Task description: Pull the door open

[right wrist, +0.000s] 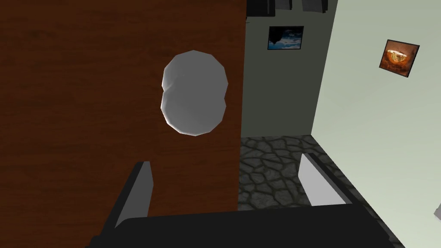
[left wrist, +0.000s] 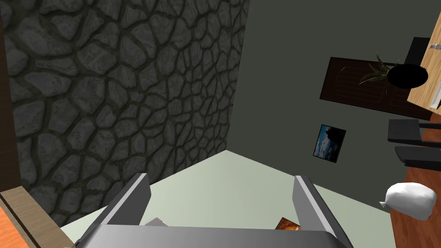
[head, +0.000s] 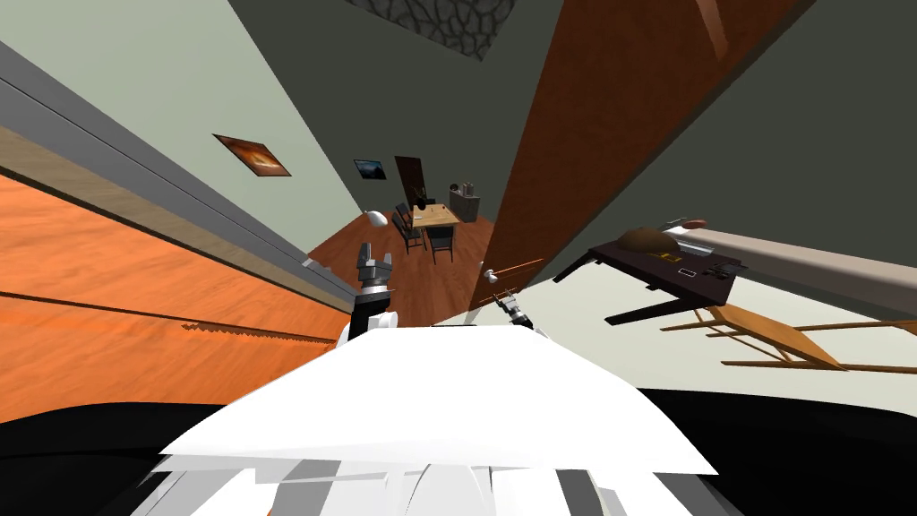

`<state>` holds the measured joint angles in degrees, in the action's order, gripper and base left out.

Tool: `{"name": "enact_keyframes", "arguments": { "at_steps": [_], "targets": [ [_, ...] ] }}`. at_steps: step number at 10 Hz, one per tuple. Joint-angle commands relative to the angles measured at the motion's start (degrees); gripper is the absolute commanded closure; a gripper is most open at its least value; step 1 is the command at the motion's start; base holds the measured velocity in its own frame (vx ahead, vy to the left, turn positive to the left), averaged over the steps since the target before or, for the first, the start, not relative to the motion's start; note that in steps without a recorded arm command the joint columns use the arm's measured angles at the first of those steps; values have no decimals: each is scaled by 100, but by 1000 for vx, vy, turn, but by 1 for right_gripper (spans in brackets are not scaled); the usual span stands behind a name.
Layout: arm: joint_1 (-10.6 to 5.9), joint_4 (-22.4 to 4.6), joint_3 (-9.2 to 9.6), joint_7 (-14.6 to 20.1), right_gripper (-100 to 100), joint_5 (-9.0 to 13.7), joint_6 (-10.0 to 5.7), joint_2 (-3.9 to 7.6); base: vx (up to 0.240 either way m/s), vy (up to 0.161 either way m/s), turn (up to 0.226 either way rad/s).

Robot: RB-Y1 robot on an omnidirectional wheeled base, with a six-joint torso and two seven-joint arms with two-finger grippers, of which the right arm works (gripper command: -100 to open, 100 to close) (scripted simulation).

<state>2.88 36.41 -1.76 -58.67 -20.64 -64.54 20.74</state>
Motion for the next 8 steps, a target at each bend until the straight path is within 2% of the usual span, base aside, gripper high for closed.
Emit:
{"name": "enact_keyframes", "arguments": {
  "at_steps": [1, 2, 3, 8],
  "targets": [
    [21, -14, 10, 34, -100, -12, -80, 57, -170, -151, -48],
    [29, 23, 7, 27, -100, -8, -32, 37, -75, -69, -4],
    [21, 6, 94, -54, -100, 191, 4, 62, 37, 25, 139],
    [-15, -39, 320, -283, -100, 708, 117, 109, 104, 57, 97]
  ]
}}
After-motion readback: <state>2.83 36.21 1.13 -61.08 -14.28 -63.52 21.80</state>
